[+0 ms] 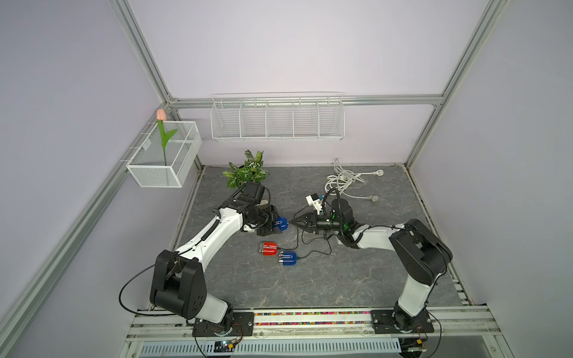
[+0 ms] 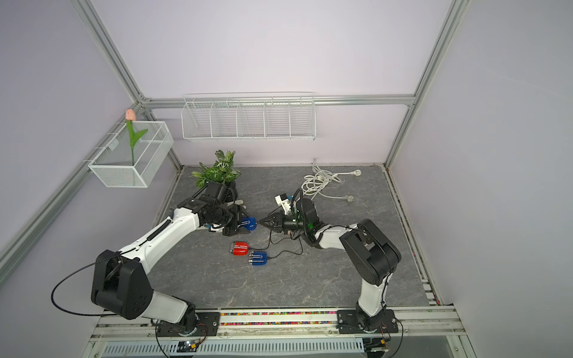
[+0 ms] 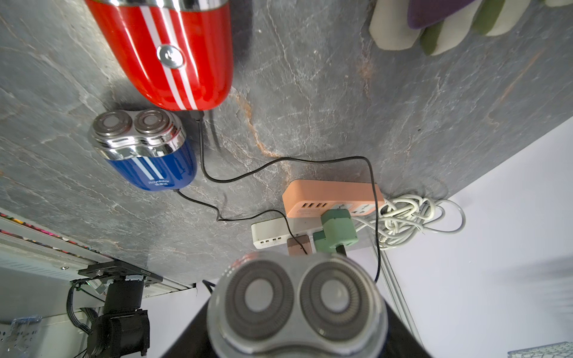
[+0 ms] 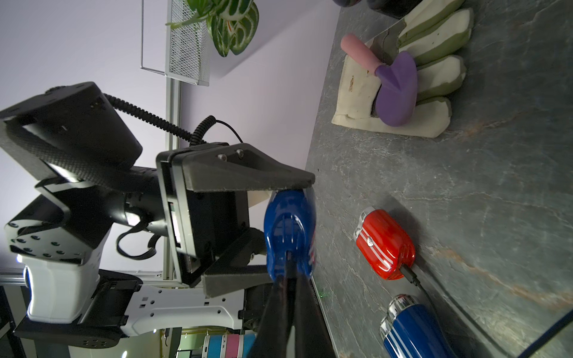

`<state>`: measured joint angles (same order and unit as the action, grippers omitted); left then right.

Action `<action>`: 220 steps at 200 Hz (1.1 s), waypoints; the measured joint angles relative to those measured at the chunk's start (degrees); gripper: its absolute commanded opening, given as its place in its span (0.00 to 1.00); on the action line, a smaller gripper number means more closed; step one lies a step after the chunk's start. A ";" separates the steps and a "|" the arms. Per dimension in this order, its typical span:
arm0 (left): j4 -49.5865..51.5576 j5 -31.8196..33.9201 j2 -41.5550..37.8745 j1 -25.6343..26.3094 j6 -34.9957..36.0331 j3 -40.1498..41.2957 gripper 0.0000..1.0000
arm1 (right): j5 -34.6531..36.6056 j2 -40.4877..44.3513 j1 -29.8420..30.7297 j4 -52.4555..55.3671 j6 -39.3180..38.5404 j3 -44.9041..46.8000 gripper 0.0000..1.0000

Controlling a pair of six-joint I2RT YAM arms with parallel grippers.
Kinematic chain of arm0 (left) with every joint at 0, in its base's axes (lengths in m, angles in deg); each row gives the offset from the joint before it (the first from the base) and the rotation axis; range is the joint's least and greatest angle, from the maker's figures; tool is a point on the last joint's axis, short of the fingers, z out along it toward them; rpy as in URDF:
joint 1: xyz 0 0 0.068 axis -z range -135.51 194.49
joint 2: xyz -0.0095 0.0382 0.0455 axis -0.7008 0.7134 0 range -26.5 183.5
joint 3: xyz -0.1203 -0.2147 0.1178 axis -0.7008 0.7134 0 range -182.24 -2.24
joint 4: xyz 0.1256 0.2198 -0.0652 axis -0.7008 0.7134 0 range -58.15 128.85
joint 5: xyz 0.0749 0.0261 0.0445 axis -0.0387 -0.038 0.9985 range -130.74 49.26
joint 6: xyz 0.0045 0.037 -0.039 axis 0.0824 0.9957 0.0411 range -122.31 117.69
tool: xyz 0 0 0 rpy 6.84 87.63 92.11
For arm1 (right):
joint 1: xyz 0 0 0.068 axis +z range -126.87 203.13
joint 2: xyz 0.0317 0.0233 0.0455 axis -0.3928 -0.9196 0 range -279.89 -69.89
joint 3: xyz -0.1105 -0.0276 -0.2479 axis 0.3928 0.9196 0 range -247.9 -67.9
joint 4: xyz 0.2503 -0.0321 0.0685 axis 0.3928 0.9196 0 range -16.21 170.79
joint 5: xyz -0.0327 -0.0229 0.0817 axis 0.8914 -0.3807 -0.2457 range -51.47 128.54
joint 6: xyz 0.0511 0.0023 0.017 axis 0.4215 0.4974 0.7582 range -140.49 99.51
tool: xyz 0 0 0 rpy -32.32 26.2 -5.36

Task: Charge the electric shaver
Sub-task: Insert the charging cable into the electric shaver.

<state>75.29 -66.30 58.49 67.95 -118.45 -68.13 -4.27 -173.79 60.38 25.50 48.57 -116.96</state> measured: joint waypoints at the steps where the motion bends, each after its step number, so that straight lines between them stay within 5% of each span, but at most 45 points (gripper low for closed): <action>1: 0.00 0.00 0.00 0.00 -0.02 -0.02 0.00 | 0.00 0.00 0.00 0.00 -0.02 0.00 0.07; 220: 2.25 0.55 2.56 -0.74 3.87 -3.65 0.00 | 0.59 1.07 0.35 12.07 -5.46 -5.57 0.07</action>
<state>77.54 -65.75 61.05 67.21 -114.58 -71.78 -3.68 -172.72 60.73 37.56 43.11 -122.54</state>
